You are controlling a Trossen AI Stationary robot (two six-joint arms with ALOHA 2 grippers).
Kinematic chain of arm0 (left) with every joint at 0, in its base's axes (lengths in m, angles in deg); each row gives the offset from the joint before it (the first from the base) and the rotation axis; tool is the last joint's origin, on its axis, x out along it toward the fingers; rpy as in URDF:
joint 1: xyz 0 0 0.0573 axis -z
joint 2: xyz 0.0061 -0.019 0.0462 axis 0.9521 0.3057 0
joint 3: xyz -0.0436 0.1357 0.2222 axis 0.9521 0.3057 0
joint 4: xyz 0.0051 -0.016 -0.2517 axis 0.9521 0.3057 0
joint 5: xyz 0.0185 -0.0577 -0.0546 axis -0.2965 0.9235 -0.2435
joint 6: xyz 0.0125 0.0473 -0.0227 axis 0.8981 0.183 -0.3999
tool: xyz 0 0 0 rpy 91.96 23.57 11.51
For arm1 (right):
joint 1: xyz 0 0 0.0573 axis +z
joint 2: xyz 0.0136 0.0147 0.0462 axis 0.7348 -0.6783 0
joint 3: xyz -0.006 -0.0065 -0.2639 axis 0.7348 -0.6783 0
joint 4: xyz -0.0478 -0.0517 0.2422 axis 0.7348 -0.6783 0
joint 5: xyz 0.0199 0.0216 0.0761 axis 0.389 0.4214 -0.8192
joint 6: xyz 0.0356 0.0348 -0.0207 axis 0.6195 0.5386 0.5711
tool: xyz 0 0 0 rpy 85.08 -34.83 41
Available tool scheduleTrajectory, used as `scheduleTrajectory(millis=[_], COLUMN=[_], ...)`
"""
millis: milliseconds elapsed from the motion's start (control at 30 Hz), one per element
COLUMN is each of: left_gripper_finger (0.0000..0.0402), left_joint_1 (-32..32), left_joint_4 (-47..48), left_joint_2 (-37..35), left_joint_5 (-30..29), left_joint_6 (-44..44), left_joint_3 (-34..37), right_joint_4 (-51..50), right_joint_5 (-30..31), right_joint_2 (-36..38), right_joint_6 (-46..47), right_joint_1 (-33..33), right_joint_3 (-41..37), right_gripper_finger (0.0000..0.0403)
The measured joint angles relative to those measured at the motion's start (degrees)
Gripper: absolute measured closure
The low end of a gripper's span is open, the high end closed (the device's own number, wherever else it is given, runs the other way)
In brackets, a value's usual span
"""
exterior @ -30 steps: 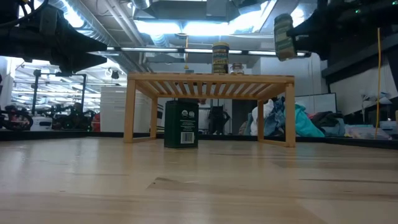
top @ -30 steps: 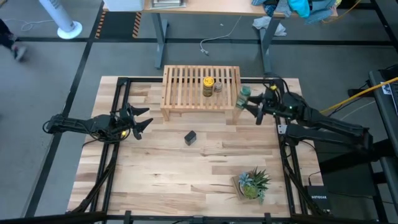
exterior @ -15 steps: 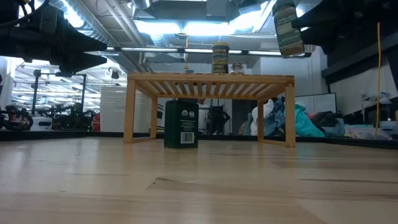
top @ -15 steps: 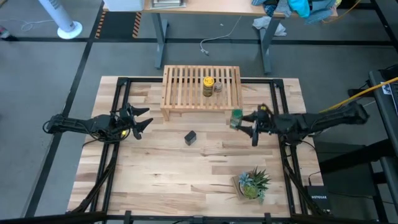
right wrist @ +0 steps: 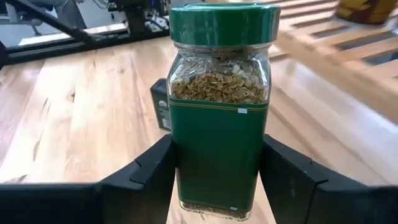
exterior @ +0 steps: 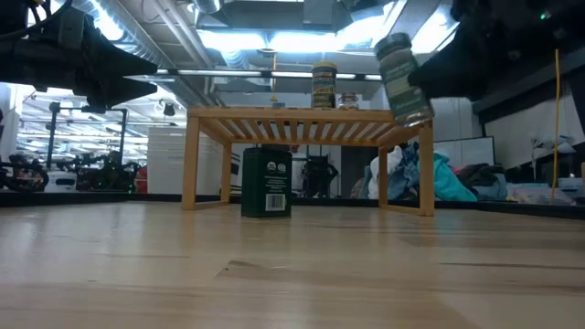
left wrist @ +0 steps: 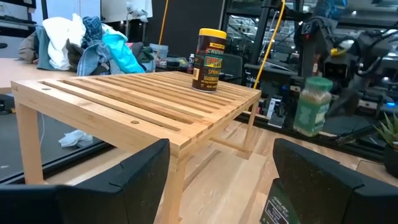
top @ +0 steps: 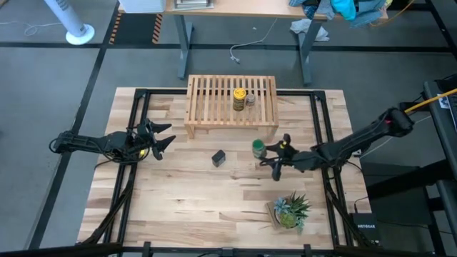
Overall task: Shelf spices
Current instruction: Remove the green seasoning bottle from the shelf
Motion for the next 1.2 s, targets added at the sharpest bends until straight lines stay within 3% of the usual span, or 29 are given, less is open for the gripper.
scheduleTrajectory(millis=[700, 1033, 1200], left_gripper_finger=[0.0123, 0.0123, 0.0123], left_joint_1=[0.0, 0.0, 0.0], left_joint_4=[0.05, 0.07, 0.06], left_joint_2=[1.28, 5.01, 8.56], left_joint_5=[1.49, 2.86, 3.1], left_joint_6=[-0.6, -3.24, -6.06], left_joint_3=[-0.02, -0.02, -0.02], right_joint_4=[29.26, 40.7, 41.07], right_joint_5=[-3.8, -11.21, -12.48], right_joint_2=[-27.75, -37.41, -39.35], right_joint_6=[0.45, 0.45, 0.45], right_joint_1=[-1.39, -6.26, -7.63], right_joint_3=[-0.04, -0.04, -0.04], right_gripper_finger=[0.02, 0.02, 0.02])
